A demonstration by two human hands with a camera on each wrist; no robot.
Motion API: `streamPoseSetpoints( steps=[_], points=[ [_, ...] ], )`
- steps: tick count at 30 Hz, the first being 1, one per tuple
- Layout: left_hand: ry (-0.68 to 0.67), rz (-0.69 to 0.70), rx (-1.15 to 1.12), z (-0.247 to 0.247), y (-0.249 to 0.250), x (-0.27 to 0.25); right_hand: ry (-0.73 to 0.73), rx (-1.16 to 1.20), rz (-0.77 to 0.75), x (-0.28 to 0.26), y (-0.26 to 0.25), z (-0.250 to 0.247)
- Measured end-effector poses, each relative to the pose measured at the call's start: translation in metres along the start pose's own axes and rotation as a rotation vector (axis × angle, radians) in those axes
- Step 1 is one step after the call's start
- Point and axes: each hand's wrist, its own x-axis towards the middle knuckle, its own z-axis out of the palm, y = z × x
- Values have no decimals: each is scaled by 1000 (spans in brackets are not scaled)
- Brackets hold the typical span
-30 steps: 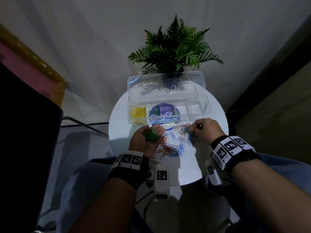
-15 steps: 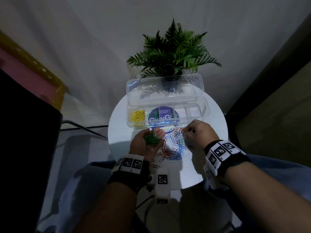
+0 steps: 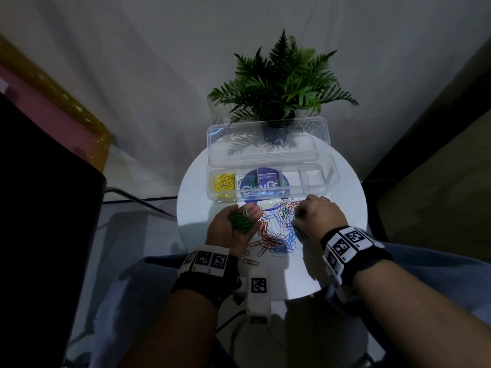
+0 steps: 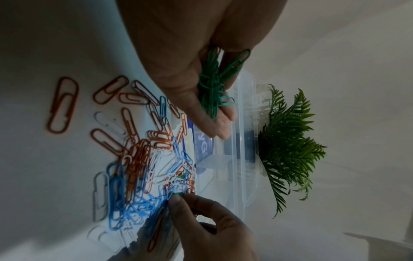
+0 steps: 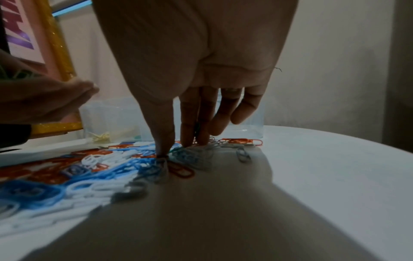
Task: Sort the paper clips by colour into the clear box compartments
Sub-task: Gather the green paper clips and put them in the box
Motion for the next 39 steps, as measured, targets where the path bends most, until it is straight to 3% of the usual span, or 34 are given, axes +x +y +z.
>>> streamPoseSetpoints(
  steps=[10, 15, 18, 23, 25, 28, 32, 35, 39],
  points=[
    [13, -18, -11, -2, 0, 2, -65, 67, -8, 5, 3, 2],
    [-55, -39, -37, -3, 0, 2, -13, 122, -13, 3, 4, 2],
    [-88, -40, -43, -2, -1, 1, 70, 287, -1, 0, 0, -7],
    [-7, -25, -19, 1, -6, 1, 38, 492, -296, -14, -39, -29],
    [25, -15, 0, 3, -8, -1, -5, 418, -434, -16, -54, -32],
    [23, -6, 24, 2, -10, -2, 75, 227, -600, -16, -69, -30],
    [22, 24, 10, -1, -7, 0, 76, 207, -654, -21, -75, -31],
    [-59, 45, -109, 0, -6, -1, 73, 343, -587, -22, -72, -40],
    [-123, -14, -147, -1, 2, -3, 149, 447, -253, -10, -53, -38]
  ],
)
